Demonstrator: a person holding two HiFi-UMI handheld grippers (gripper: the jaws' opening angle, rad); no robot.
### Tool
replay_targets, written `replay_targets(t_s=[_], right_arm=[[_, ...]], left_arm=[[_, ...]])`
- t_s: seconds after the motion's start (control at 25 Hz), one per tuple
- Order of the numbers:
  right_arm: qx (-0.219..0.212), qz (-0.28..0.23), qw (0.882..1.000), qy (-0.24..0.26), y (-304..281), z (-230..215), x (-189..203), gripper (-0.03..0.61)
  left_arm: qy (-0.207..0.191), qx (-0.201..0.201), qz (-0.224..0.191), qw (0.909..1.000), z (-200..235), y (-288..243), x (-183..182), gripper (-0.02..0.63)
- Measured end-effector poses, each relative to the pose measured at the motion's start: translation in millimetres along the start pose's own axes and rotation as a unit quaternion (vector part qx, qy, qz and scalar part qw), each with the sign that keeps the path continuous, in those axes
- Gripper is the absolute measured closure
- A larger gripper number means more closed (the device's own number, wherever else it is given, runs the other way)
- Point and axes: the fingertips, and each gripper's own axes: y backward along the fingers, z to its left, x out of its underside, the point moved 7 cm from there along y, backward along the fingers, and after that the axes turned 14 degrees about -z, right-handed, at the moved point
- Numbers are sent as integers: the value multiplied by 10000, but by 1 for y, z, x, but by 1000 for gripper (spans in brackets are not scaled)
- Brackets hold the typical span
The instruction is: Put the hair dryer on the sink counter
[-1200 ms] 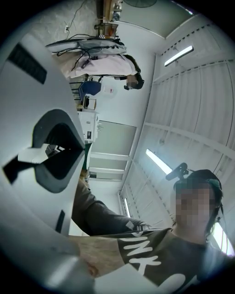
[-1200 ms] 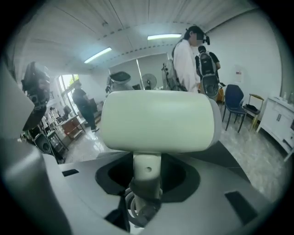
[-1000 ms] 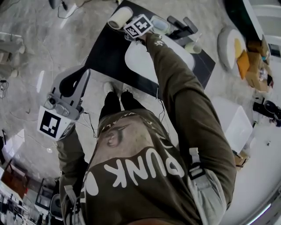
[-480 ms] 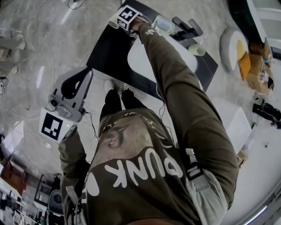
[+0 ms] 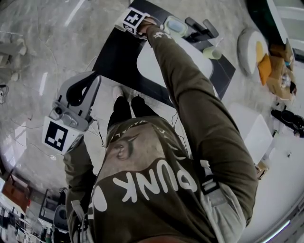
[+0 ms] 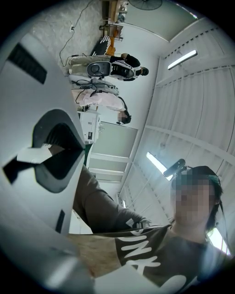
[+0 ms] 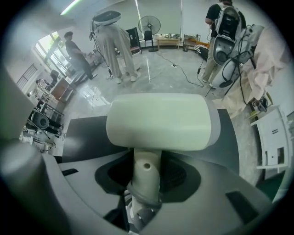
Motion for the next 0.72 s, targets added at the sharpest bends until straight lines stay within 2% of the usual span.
replay_targets(t_s=[0.08, 0.2, 0.36, 0.48, 0.56, 0.6, 0.72], right_arm=[[-6, -83, 9999, 87, 1, -1, 0, 391], [-170, -324, 9993, 8, 9, 3, 1, 292], [-107, -799, 9967, 96, 35, -4, 3, 264], [-15, -1419, 9899, 66, 77, -10, 7, 249], [58, -2108, 9775, -5, 118, -6, 8, 245], [89, -2520, 9677, -8, 142, 0, 8, 246], [210, -3775, 9253, 298, 223, 38, 8, 283]], left_arm=[[-6, 37, 14, 10000, -1, -2, 0, 612], [-11, 77, 29, 10000, -1, -4, -1, 612], [-54, 156, 41, 9999, -1, -10, -2, 612], [-111, 242, 17, 9996, 0, -15, -6, 612], [-152, 309, 2, 9994, -1, -19, -11, 612], [-171, 346, -5, 9993, -1, -21, -13, 612], [-269, 466, -101, 9985, -2, -32, -23, 612]])
